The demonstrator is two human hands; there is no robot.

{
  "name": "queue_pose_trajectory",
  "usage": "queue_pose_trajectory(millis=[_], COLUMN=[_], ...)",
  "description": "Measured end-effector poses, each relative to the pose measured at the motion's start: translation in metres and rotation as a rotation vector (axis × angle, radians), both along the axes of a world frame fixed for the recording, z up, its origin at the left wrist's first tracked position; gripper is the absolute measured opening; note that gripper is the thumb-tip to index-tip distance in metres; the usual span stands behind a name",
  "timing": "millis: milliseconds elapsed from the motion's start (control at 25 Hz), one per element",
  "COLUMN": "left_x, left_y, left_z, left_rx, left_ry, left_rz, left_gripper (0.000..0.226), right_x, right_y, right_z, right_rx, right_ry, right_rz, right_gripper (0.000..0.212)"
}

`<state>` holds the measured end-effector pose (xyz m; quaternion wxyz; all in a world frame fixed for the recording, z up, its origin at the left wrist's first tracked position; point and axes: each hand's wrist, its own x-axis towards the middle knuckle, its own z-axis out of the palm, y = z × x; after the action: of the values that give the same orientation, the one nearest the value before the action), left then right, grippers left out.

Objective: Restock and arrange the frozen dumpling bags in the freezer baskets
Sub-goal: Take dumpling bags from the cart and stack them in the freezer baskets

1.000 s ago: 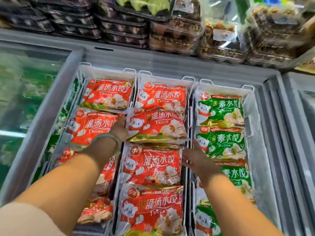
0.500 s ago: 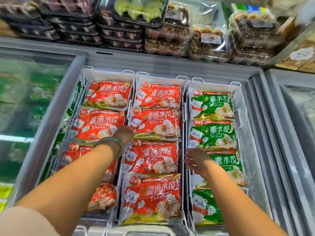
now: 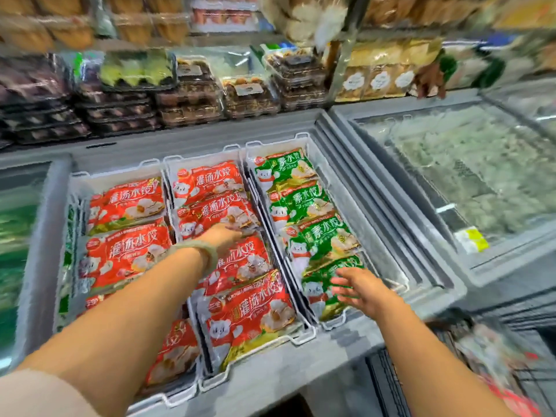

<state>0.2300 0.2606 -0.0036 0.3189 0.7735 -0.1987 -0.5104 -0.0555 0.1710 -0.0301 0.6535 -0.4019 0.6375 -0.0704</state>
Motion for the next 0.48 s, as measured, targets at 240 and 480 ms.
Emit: queue_pose_trajectory(millis=[240, 480], left_x=[-0.103, -0.228], left_y=[-0.027, -0.067], left_z=[0.02, 0.028], left_rx=[-0.069, -0.054], left_ry=[0.036, 0.187], left_rz=[-0.255, -0.42], left_gripper=[0.021, 0.03], right_x=[-0.116, -0.239], right_y=[0.053, 0.091], right_z=[0.018, 0.016], right_rx=[-0.01, -0.048], right_ry=[-0.034, 0.031], right_rz=[-0.267, -0.524], right_gripper=[0.013, 0.013])
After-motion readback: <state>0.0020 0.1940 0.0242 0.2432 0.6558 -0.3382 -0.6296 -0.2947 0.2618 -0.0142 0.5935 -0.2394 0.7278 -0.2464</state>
